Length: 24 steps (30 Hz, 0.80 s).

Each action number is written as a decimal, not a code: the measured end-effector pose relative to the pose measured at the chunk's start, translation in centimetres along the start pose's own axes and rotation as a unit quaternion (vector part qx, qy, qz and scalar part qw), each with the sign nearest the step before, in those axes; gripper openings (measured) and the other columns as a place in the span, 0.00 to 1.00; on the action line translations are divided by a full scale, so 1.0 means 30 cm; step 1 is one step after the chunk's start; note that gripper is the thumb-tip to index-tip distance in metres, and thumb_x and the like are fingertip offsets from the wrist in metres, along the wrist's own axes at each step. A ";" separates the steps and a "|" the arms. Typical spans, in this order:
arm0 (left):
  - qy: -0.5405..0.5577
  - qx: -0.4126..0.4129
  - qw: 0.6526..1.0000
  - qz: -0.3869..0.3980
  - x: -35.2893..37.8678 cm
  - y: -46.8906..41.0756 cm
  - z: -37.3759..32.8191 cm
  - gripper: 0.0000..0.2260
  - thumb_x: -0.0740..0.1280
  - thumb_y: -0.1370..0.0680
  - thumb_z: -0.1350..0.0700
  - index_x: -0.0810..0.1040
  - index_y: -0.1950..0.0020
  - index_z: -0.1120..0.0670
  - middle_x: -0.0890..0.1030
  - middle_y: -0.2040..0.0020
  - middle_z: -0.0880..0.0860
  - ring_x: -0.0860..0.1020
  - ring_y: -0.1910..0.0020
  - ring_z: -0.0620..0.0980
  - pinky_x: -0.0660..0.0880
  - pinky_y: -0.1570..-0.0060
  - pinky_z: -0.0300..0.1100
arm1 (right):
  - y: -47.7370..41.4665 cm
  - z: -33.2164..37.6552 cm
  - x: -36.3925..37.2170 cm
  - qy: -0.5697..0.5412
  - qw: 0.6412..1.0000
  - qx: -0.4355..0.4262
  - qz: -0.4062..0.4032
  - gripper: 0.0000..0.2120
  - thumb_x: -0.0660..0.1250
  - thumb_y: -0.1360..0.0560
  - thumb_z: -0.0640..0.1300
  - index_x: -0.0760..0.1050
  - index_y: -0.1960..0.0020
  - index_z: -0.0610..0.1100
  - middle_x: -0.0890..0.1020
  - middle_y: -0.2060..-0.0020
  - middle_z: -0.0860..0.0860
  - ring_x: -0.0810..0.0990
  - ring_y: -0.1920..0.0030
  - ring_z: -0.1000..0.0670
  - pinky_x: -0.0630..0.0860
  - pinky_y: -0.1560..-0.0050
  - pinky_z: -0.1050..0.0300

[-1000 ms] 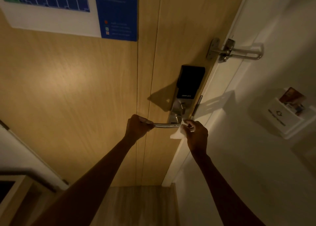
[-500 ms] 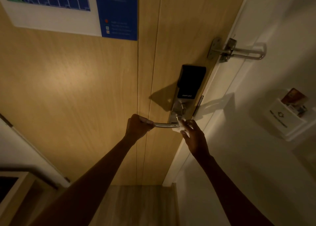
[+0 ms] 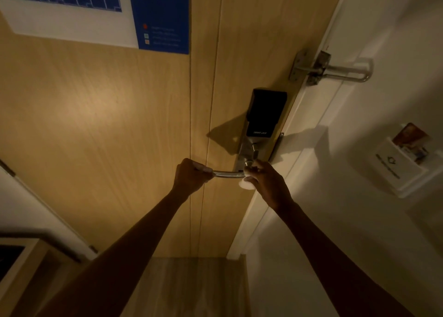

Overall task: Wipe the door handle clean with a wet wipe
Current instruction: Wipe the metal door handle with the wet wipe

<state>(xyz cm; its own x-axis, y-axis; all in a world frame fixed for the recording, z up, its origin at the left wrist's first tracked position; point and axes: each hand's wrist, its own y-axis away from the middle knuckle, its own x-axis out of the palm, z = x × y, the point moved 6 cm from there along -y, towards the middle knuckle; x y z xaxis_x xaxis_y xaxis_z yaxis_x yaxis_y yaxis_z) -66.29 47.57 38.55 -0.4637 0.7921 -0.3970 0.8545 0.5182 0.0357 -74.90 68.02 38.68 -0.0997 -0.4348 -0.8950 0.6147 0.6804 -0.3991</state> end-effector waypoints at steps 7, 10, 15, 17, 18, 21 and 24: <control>-0.008 -0.002 1.000 0.000 0.001 -0.005 0.003 0.05 0.77 0.32 0.60 0.86 0.58 0.58 0.85 0.65 0.54 0.83 0.64 0.45 0.77 0.62 0.33 | 0.012 -0.064 -0.031 -0.122 0.988 0.089 -0.018 0.17 0.73 0.28 0.42 0.79 0.40 0.45 0.82 0.46 0.48 0.81 0.48 0.51 0.77 0.50 0.63; -0.004 -0.003 1.000 0.001 0.003 -0.001 0.000 0.05 0.77 0.32 0.60 0.86 0.58 0.58 0.85 0.64 0.54 0.83 0.63 0.46 0.77 0.62 0.32 | 0.017 -0.052 -0.017 -0.111 0.992 0.062 -0.028 0.13 0.72 0.27 0.42 0.80 0.42 0.45 0.81 0.47 0.48 0.79 0.46 0.52 0.79 0.47 0.58; 0.011 -0.014 1.000 -0.001 0.001 0.005 0.003 0.05 0.76 0.31 0.60 0.85 0.57 0.59 0.85 0.64 0.56 0.83 0.65 0.46 0.76 0.68 0.29 | 0.046 -0.051 0.010 -0.039 0.999 0.012 0.016 0.26 0.72 0.27 0.43 0.71 0.30 0.48 0.75 0.39 0.47 0.74 0.40 0.49 0.77 0.45 0.57; 0.019 -0.018 1.000 -0.002 -0.001 0.008 0.004 0.05 0.76 0.31 0.61 0.85 0.57 0.60 0.85 0.63 0.56 0.82 0.66 0.45 0.73 0.71 0.26 | 0.045 -0.054 0.011 -0.028 0.999 0.004 0.020 0.28 0.72 0.27 0.43 0.70 0.29 0.49 0.75 0.39 0.47 0.74 0.40 0.48 0.76 0.44 0.57; 0.021 -0.017 1.000 -0.001 -0.001 0.008 0.002 0.06 0.76 0.31 0.61 0.85 0.56 0.60 0.85 0.63 0.56 0.82 0.66 0.44 0.73 0.72 0.26 | 0.039 -0.053 0.010 -0.026 1.000 0.004 0.014 0.27 0.72 0.27 0.42 0.71 0.30 0.48 0.75 0.39 0.46 0.75 0.40 0.48 0.77 0.44 0.57; 0.024 -0.021 0.999 0.001 0.004 0.007 -0.003 0.05 0.76 0.31 0.62 0.85 0.56 0.61 0.84 0.64 0.54 0.81 0.67 0.43 0.73 0.72 0.25 | 0.010 -0.028 0.006 0.003 1.000 -0.020 -0.018 0.22 0.75 0.30 0.37 0.77 0.37 0.44 0.78 0.42 0.44 0.79 0.44 0.45 0.83 0.52 0.51; 0.027 -0.028 0.999 -0.005 0.006 0.000 0.002 0.05 0.76 0.32 0.62 0.85 0.57 0.60 0.84 0.66 0.52 0.81 0.67 0.42 0.74 0.71 0.26 | -0.001 0.018 0.007 0.040 0.997 -0.053 -0.037 0.20 0.77 0.33 0.37 0.80 0.42 0.42 0.80 0.45 0.43 0.80 0.46 0.44 0.83 0.57 0.51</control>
<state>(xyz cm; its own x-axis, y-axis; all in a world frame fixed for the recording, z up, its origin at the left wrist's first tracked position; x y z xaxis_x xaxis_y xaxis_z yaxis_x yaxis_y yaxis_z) -66.36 47.69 38.42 -0.4855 0.8024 -0.3471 0.8359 0.5424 0.0847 -74.51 67.58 38.60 -0.2066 -0.4405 -0.8736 0.5183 0.7081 -0.4796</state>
